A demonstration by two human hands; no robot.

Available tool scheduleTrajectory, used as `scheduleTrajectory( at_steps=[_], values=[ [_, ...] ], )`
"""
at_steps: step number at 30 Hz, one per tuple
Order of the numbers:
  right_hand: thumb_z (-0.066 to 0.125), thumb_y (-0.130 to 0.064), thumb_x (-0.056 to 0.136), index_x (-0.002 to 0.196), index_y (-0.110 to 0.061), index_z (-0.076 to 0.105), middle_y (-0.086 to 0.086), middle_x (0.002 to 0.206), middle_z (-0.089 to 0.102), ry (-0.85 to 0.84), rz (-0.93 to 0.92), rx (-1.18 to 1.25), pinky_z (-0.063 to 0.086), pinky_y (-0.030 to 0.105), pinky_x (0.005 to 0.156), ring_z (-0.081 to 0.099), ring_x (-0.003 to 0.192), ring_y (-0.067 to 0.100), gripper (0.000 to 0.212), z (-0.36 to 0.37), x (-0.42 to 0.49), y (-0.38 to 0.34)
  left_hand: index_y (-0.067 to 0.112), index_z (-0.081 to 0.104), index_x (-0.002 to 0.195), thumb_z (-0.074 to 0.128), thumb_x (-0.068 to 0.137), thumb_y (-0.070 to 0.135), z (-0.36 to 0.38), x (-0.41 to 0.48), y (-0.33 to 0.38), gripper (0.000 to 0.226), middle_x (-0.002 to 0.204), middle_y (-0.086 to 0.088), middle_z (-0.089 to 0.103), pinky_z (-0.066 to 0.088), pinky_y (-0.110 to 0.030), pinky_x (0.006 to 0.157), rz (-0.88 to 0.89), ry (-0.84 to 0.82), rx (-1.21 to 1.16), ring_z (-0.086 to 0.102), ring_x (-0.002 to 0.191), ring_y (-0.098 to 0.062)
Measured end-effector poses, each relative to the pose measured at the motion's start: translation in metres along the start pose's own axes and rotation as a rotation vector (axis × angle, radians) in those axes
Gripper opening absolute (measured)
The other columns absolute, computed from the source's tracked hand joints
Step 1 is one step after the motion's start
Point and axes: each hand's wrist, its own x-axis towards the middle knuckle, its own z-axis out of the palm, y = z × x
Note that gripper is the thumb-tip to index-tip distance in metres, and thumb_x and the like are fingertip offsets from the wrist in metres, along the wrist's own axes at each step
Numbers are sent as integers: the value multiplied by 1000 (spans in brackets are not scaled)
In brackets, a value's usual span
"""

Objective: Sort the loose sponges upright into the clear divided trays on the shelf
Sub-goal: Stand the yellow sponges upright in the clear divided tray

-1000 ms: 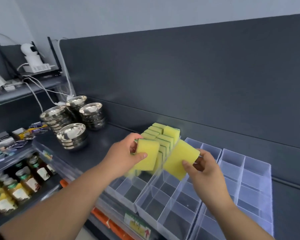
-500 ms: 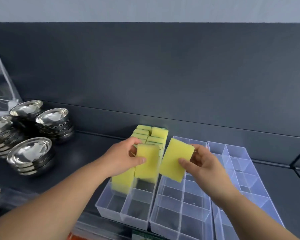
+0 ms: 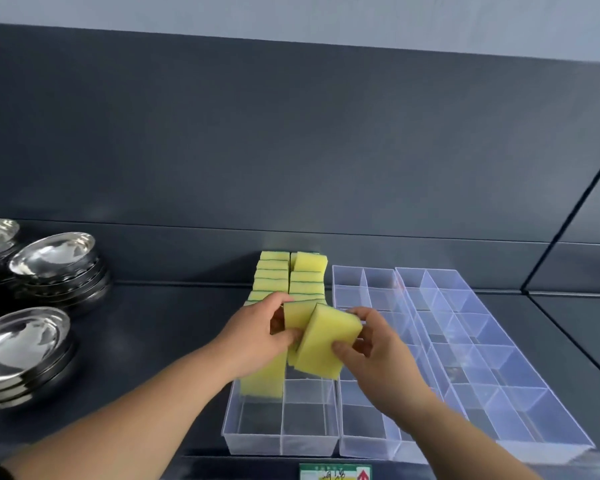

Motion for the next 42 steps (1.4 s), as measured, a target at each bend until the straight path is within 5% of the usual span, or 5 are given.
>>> scheduleTrajectory(
  at_steps=[6, 14, 24, 34, 42],
  values=[
    [65, -15, 87, 102, -35, 50, -9, 89, 63, 50, -40, -158, 44, 8, 58, 60, 76, 1, 30, 12, -4, -1, 41, 44, 127, 65, 86, 32, -2, -2, -11, 47, 106, 18, 63, 51, -30, 89, 40, -22, -45, 60, 97, -2],
    [49, -4, 86, 123, -24, 50, 0, 107, 62, -36, -195, -685, 44, 26, 71, 53, 90, 18, 41, 29, -5, 5, 28, 55, 126, 61, 90, 19, 9, -13, -9, 38, 117, 15, 55, 40, -5, 84, 246, 119, 129, 55, 93, 2],
    [55, -24, 94, 140, -25, 35, -7, 138, 48, 79, -44, -571, 39, 24, 102, 47, 124, 11, 51, 21, -16, 2, 19, 46, 137, 45, 97, 22, 12, -14, -2, 41, 136, 11, 41, 34, -13, 98, 238, 65, 325, 46, 118, -4],
    [54, -29, 94, 135, -28, 43, -12, 132, 51, 212, -56, -515, 40, 17, 95, 50, 112, 3, 42, -32, -64, 13, 21, 53, 131, 46, 97, 23, 18, -57, 30, 36, 135, 11, 44, 31, -10, 94, 308, 258, 281, 50, 110, 0],
    [63, -33, 87, 126, -30, 48, -12, 115, 58, 339, 66, -484, 38, 17, 80, 54, 94, 5, 42, -153, -161, 73, 31, 46, 134, 55, 92, 35, 132, -95, 129, 43, 133, 16, 47, 35, -14, 96, 373, 55, 181, 48, 121, -3]
  ],
)
